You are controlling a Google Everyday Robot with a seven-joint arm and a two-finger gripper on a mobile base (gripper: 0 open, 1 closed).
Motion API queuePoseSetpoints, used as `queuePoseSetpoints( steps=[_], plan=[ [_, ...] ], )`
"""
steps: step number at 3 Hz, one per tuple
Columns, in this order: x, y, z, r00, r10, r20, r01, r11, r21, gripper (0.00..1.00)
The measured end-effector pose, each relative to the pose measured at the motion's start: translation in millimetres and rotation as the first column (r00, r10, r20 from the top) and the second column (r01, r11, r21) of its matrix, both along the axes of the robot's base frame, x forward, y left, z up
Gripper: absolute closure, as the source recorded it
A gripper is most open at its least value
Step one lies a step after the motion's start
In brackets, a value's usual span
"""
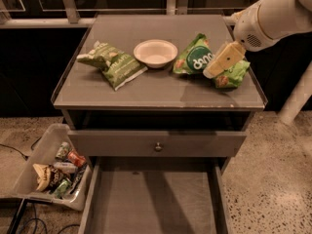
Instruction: Place green rice chip bag into middle drawer
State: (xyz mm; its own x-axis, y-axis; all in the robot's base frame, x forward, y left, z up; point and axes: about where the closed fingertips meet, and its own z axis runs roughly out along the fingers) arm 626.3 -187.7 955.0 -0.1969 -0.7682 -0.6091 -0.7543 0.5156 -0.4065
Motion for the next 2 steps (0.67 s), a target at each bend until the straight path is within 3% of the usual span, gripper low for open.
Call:
queuePoseSetpoints(
  steps=[2],
  plan=[
    [41.1,-0.6,-38.2,0.9985,0.005,-0.054,-0.008,0.999,-0.05,0.0]
  ],
)
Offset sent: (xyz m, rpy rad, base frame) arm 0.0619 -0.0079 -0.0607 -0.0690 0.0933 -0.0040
